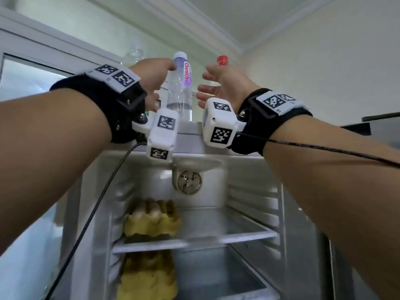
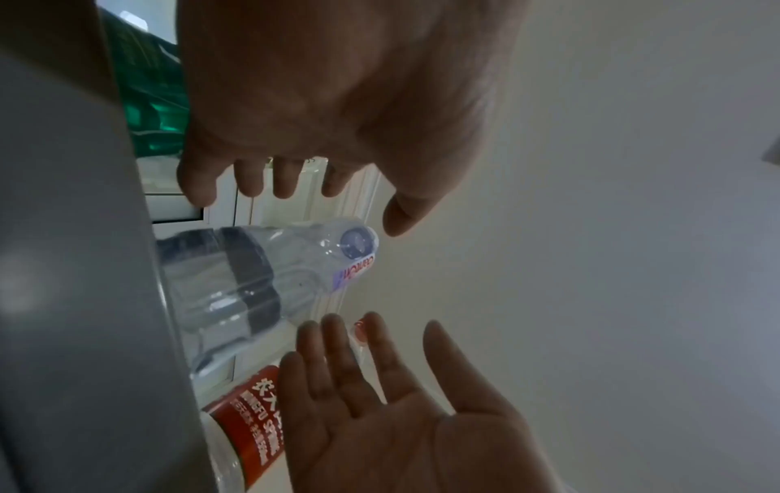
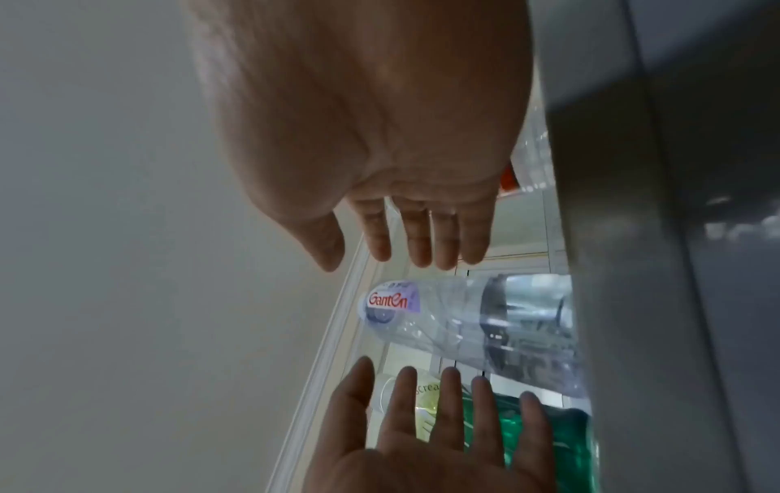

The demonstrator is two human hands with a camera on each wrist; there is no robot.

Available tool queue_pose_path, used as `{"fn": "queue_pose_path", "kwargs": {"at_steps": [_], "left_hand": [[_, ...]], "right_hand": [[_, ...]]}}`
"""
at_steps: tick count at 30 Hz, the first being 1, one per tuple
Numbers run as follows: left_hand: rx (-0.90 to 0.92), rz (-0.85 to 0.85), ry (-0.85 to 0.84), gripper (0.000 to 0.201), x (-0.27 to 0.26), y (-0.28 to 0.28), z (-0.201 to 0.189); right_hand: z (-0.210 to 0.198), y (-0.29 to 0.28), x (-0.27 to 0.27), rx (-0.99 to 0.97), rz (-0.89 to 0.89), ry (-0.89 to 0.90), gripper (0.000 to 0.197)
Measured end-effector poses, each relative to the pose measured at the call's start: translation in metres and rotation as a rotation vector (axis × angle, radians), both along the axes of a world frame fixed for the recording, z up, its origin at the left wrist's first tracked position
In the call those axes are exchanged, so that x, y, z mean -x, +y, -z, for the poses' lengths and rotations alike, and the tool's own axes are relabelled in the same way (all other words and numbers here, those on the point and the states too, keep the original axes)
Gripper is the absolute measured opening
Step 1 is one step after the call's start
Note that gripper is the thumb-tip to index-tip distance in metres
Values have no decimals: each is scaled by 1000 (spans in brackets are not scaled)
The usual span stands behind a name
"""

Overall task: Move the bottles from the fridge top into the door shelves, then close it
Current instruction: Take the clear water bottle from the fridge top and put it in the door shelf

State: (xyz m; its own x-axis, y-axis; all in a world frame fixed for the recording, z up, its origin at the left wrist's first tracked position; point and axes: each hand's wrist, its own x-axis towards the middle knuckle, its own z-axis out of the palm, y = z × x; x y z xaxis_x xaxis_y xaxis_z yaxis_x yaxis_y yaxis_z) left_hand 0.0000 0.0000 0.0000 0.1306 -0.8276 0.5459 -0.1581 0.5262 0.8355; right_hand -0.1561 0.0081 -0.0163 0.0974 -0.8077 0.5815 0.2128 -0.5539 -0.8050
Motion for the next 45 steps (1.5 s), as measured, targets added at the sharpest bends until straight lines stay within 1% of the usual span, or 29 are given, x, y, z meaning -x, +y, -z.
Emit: {"fn": "queue_pose_path", "kwargs": {"at_steps": [2, 4, 5, 6, 9, 10, 11, 14, 15, 17, 18, 20, 22, 25, 28, 30, 32, 35, 36, 37, 38, 40, 41, 45], "left_hand": [[-17, 26, -8, 66, -3, -3, 0], [-53, 47, -54, 70, -5, -8, 0], [-58, 37, -75, 68, -6, -9, 1], [-59, 39, -88, 63, -7, -10, 1], [-37, 40, -114, 32, -5, -7, 2], [-31, 40, -116, 26, -3, -5, 4], [-21, 42, -121, 24, -2, -5, 5], [17, 31, -109, 32, 1, -5, 9], [33, 30, -98, 28, 2, -3, 9], [71, 26, -85, 14, 5, 1, 10], [99, 21, -82, 15, 6, 5, 10], [144, 26, -59, 26, 10, 13, 9], [173, 30, -43, 31, 16, 24, 9], [207, 40, -27, 33, 27, 40, 11], [215, 43, -35, 24, 43, 54, 18], [206, 73, -49, 19, 56, 64, 26], [182, 124, -64, 16, 73, 75, 37], [161, 203, -60, 8, 96, 85, 53], [159, 229, -56, 10, 103, 89, 59], [156, 249, -51, 17, 111, 93, 64], [154, 261, -43, 28, 119, 97, 70], [131, 282, -26, 50, 135, 108, 83], [119, 296, -21, 53, 141, 112, 88], [44, 392, -25, 42, 169, 134, 111]], "right_hand": [[-1, 1, -8, -16, 19, 82, 36], [-2, -6, -11, -1, 24, 128, 47], [-3, -10, -15, 3, 20, 122, 50], [-3, -12, -18, -2, 20, 119, 51], [-5, -16, -20, -29, -33, 112, 50], [-5, -15, -19, -42, -43, 110, 50], [-5, -15, -18, -49, -49, 107, 49], [-4, -16, -13, -34, -39, 119, 48], [-4, -16, -12, -22, -37, 116, 45], [-5, -14, -11, 0, -42, 98, 36], [-5, -12, -10, 9, -47, 96, 35], [-5, -5, -7, 31, -39, 87, 34], [-5, 4, -2, 53, -19, 86, 26], [-5, 18, 8, 49, 7, 89, 33], [2, 33, 22, 60, 45, 82, 39], [8, 45, 34, 68, 94, 74, 38], [19, 62, 50, 75, 153, 73, 35], [33, 82, 71, 61, 232, 106, 21], [39, 91, 78, 55, 244, 110, 18], [44, 99, 86, 48, 257, 114, 17], [49, 106, 94, 45, 271, 118, 19], [61, 122, 112, 35, 298, 117, 33], [66, 130, 119, 27, 306, 126, 37], [88, 165, 147, -30, 382, 182, 33]]}}
